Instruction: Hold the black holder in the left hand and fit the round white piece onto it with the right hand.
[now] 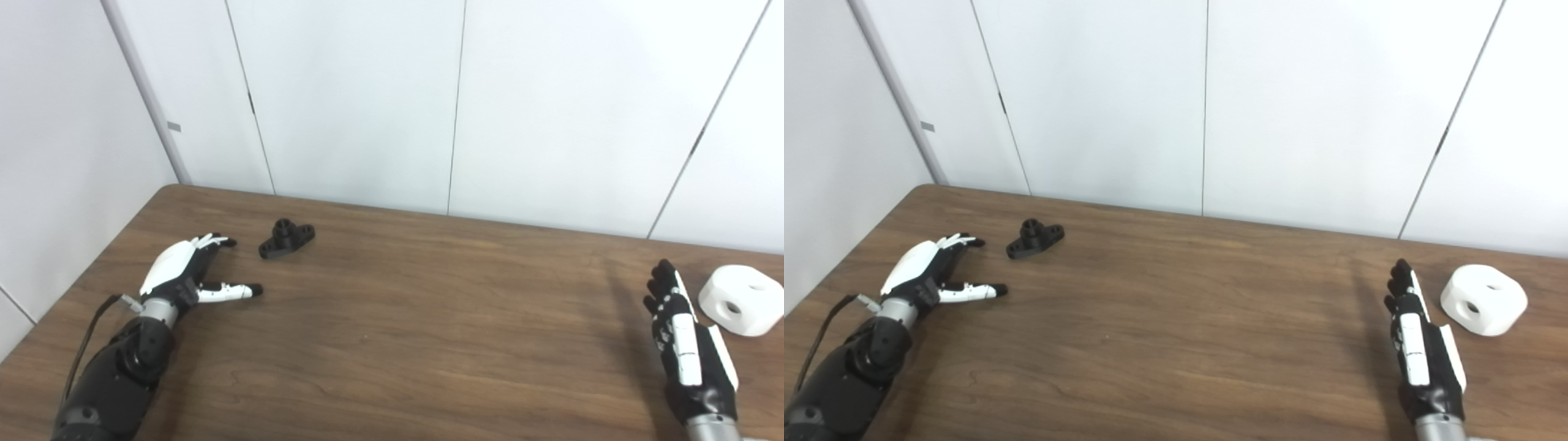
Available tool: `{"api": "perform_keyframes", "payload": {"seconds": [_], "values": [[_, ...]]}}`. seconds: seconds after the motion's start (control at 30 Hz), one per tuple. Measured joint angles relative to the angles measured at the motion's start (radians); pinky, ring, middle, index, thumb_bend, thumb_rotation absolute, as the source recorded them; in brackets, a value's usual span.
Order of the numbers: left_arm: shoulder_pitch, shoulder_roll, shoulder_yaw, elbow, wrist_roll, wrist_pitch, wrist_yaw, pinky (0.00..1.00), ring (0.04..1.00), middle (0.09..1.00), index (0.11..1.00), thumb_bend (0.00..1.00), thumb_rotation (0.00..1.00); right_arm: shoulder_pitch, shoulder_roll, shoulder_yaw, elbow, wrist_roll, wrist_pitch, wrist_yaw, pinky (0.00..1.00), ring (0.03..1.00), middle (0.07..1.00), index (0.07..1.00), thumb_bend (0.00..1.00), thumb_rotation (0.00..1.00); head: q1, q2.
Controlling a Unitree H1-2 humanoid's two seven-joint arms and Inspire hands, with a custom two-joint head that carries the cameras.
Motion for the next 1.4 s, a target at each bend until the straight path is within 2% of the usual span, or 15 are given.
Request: {"api": "perform_keyframes", "payload": {"seconds": [0.33, 0.5, 0.63, 0.8, 1.4], "values": [[-0.081, 0.023, -0.073, 0.09, 0.002, -0.018, 0.004, 1.0, 0.992, 0.93, 0.768, 0.97, 0.49, 0.043, 0.004, -0.001, -0.056, 0.001, 0.034, -0.003, 1.0, 1.0, 1.0, 1.0, 0.36, 1.0, 0.005, 0.003], [-0.124, 0.033, -0.112, 0.153, 0.009, -0.048, 0.013, 1.0, 0.988, 0.926, 0.759, 0.98, 0.51, 0.048, 0.007, -0.001, -0.072, -0.001, 0.039, -0.006, 1.0, 1.0, 1.0, 1.0, 0.37, 1.0, 0.0, 0.006], [-0.14, 0.034, -0.126, 0.175, 0.008, -0.055, 0.017, 1.0, 0.985, 0.926, 0.761, 1.0, 0.51, 0.049, 0.008, 0.0, -0.081, -0.001, 0.053, -0.006, 1.0, 1.0, 1.0, 1.0, 0.37, 1.0, 0.002, 0.008], [-0.154, 0.034, -0.142, 0.192, 0.008, -0.067, 0.024, 0.99, 0.974, 0.918, 0.756, 0.96, 0.46, 0.049, 0.01, 0.0, -0.1, 0.004, 0.074, -0.006, 1.0, 1.0, 1.0, 1.0, 0.37, 1.0, -0.003, 0.009], [-0.208, 0.016, -0.203, 0.244, 0.007, -0.082, 0.04, 1.0, 0.985, 0.924, 0.76, 0.96, 0.45, 0.049, 0.029, 0.001, -0.101, -0.011, 0.074, -0.011, 1.0, 1.0, 1.0, 1.0, 0.36, 1.0, -0.023, 0.006]]}}
